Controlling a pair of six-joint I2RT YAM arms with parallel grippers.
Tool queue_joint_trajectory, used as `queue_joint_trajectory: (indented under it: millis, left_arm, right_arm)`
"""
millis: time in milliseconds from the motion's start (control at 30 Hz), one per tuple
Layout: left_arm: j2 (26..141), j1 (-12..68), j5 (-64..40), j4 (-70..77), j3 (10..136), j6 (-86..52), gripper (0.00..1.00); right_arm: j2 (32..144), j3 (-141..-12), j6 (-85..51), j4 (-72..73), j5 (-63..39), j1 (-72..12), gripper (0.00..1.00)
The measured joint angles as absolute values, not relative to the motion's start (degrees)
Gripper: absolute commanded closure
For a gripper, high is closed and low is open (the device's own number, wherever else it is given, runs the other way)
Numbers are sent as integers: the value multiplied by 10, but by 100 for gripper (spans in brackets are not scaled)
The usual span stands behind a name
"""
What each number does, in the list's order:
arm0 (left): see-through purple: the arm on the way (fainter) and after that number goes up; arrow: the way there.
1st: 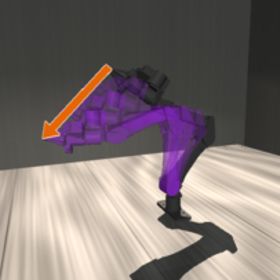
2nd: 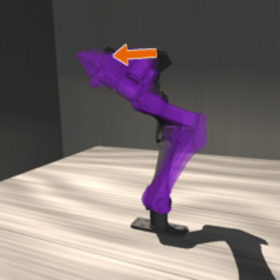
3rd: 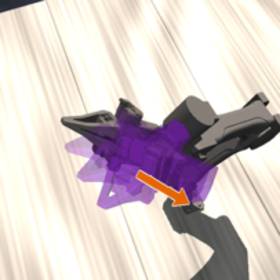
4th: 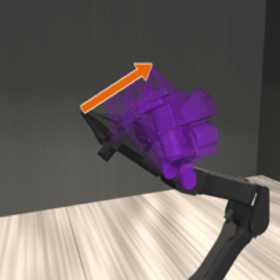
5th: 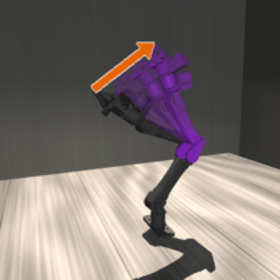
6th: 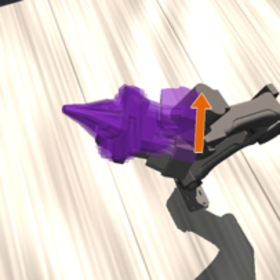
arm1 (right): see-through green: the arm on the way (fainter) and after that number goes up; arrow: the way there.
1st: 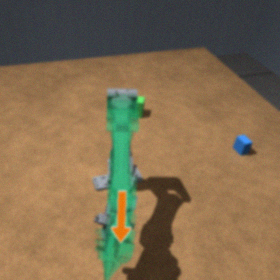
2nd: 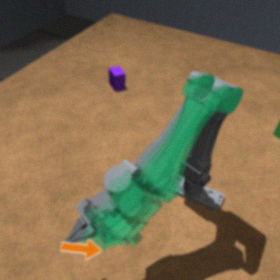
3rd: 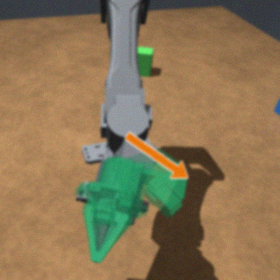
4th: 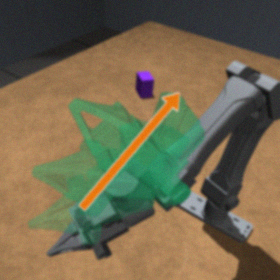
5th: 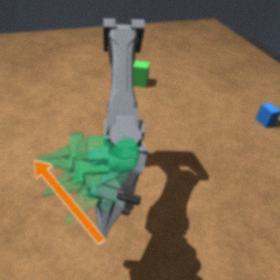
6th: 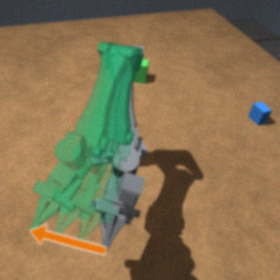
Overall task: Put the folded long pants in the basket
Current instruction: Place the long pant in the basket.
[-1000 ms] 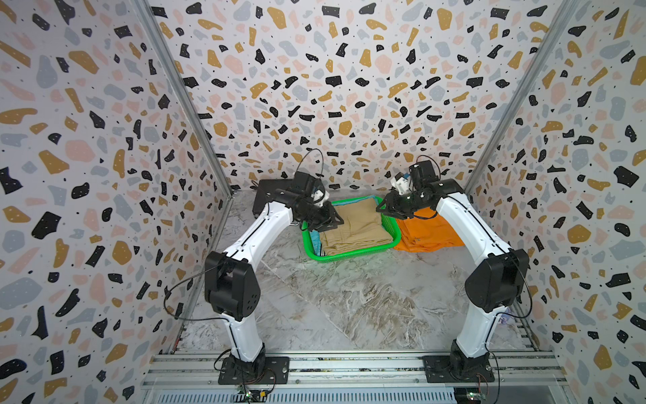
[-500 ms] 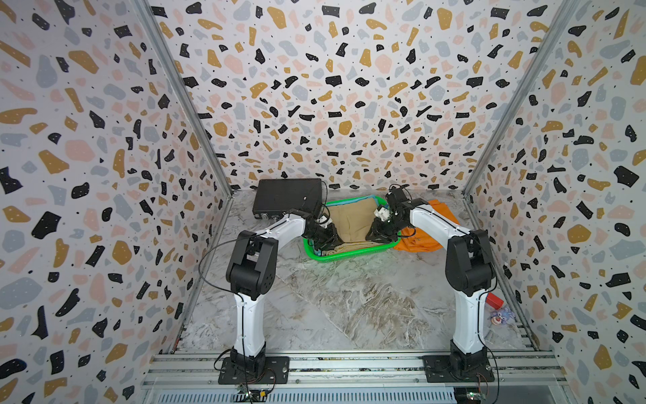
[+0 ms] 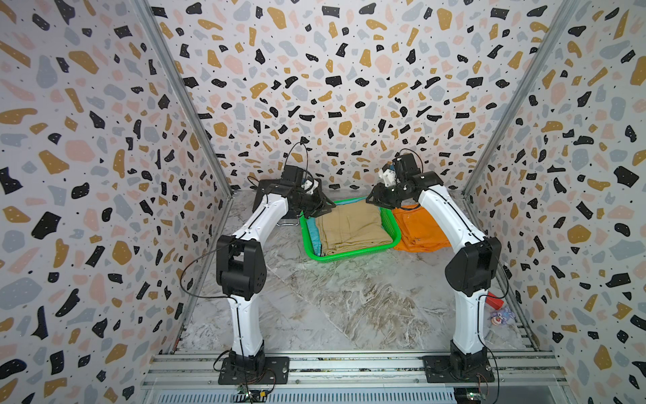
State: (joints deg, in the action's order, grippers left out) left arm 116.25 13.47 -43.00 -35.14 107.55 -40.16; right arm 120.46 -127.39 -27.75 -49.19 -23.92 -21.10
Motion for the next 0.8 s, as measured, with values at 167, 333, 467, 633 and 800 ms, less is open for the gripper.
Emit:
queue_joint_trajectory:
  millis: [167, 333, 467, 633, 800]
  left_arm:
    - [1214, 123, -416, -349, 1113, -399, 71]
    - [1324, 113, -411, -348, 1122, -397, 72]
    - [1337, 109, -425, -344, 1124, -388, 71]
    - [1344, 107, -421, -361, 1147, -386, 69]
    - [1396, 103, -439, -399, 1227, -375, 69]
  right_arm:
    - [1287, -1359, -272, -455, -218, -210, 61]
    - [1435, -1393, -272, -452, -196, -207, 64]
    - [1465, -1394, -271, -451, -203, -205, 63]
    - [1439, -1381, -266, -460, -177, -206, 62]
    - [1385, -1260, -275, -403, -164, -206, 63]
